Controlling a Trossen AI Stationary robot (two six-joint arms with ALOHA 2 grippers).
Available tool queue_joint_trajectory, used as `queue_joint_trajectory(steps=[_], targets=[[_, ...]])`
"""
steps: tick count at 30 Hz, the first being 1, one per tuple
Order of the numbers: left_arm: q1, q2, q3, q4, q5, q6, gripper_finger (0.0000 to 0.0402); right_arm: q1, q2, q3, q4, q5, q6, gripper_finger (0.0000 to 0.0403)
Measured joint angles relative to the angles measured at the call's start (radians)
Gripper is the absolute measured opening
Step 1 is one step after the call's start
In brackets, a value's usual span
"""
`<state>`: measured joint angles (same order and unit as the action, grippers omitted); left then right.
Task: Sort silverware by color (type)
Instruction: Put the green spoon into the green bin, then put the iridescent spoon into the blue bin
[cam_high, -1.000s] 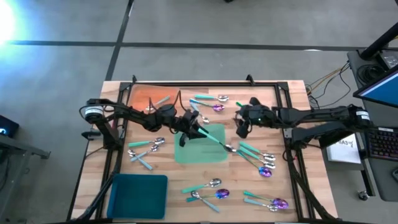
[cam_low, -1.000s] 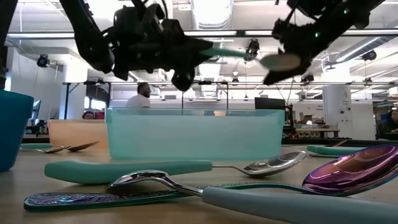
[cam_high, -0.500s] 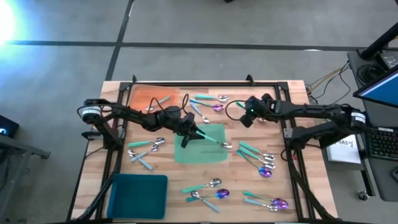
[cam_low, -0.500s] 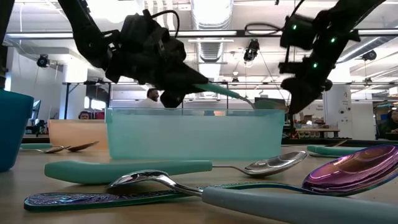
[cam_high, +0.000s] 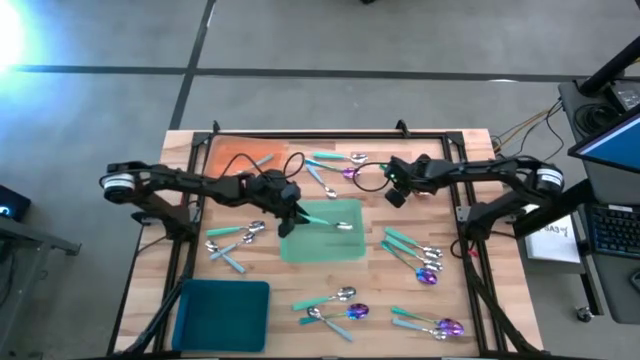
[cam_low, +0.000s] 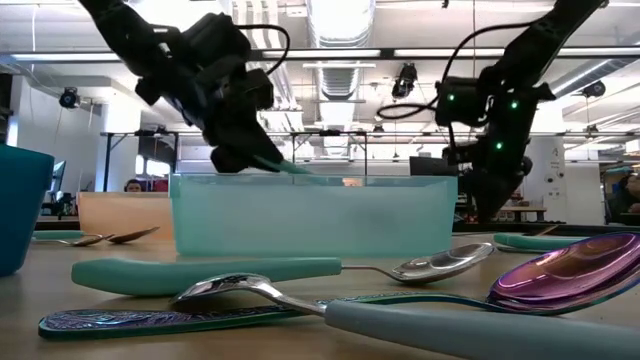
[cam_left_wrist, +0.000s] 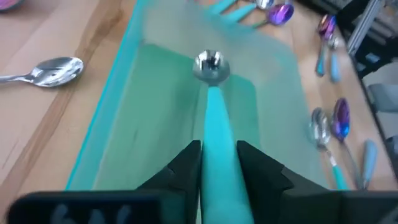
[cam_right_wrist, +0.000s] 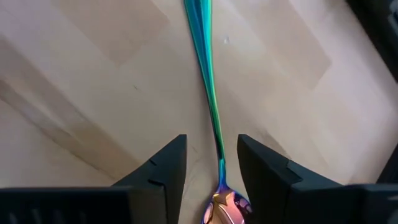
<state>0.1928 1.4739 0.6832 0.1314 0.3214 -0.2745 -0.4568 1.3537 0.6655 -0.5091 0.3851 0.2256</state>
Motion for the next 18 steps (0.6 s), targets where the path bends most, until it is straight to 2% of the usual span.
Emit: queue_joint_trajectory(steps=[6,9,13,18], targets=[[0.000,0.002,0.002,0.001,-0.024,-0.014,0.0224,-0.020,0.034,0.000,-0.002,0.000,0.000,0.0128],[0.000,0.016,0.002,-0.001,-0.025,-0.014,0.0274,-0.030,0.038,0.000,-0.002,0.000,-0.001,0.0131],[0.000,0.020,0.002,0.000,-0.025,-0.031,0.0305,-0.054,0.029,0.000,-0.003,0.000,-0.012,0.0132],[0.000,0.020,0.002,0.000,-0.025,-0.049,0.0306,-0.106,0.031,0.000,-0.002,0.000,-0.027,0.0124]])
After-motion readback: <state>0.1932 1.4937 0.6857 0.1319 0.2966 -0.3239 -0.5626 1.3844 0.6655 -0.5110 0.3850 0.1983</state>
